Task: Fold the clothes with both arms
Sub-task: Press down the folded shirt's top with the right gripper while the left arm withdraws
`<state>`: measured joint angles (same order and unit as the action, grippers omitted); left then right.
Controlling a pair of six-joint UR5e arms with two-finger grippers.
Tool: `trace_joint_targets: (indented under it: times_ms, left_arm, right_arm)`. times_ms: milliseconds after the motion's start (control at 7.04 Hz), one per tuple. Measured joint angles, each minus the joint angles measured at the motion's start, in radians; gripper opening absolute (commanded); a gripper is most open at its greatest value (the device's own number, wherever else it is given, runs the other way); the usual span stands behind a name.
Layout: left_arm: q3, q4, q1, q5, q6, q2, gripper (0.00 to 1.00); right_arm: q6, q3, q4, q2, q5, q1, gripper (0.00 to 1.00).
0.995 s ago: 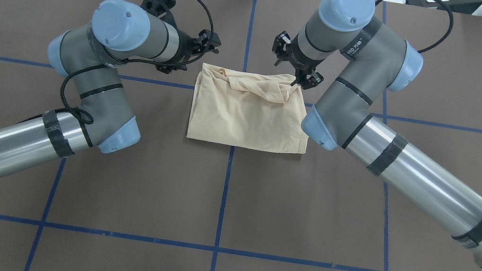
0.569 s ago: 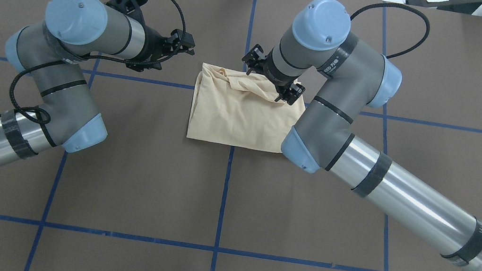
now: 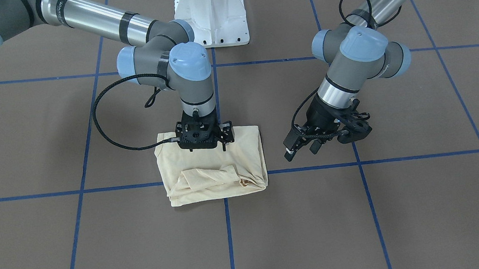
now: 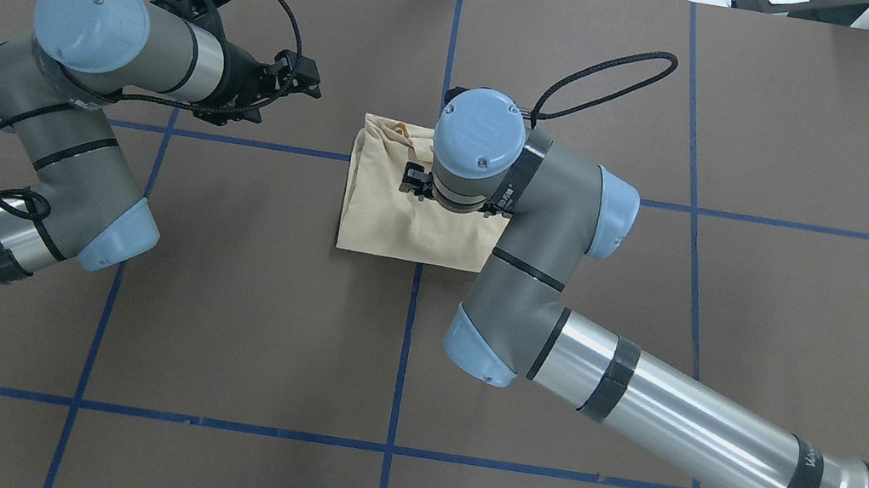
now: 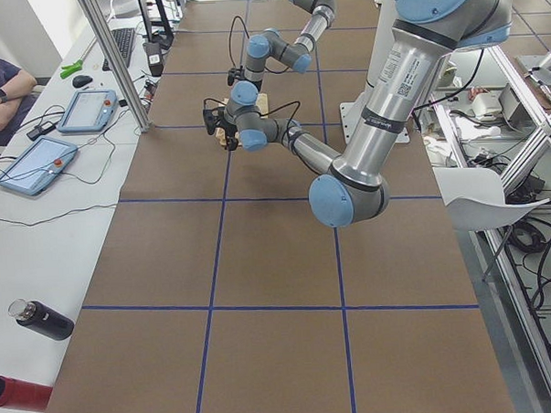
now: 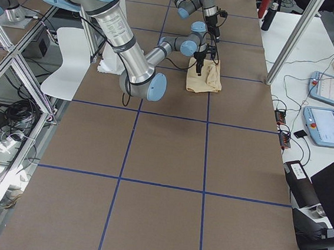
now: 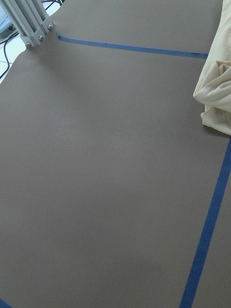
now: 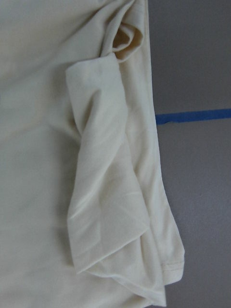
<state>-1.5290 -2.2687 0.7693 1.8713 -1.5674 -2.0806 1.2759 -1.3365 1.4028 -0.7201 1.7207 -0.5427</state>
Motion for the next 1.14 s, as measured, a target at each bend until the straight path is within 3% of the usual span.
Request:
trace_joint_targets:
  times_ms: [284,1137]
  left_arm:
    - [-0.009,0.001,0.017,0.017,0.024,0.014,0.99]
    - [0.001,0.001,0.027,0.018,0.043,0.017,0.99]
  right_arm:
    - [-0.041,0.09,-0.022,0.041,-0.037,0.002,1.0]
    - [-0.057,0.351,-0.307,0.156,-0.104,-0.097,0.99]
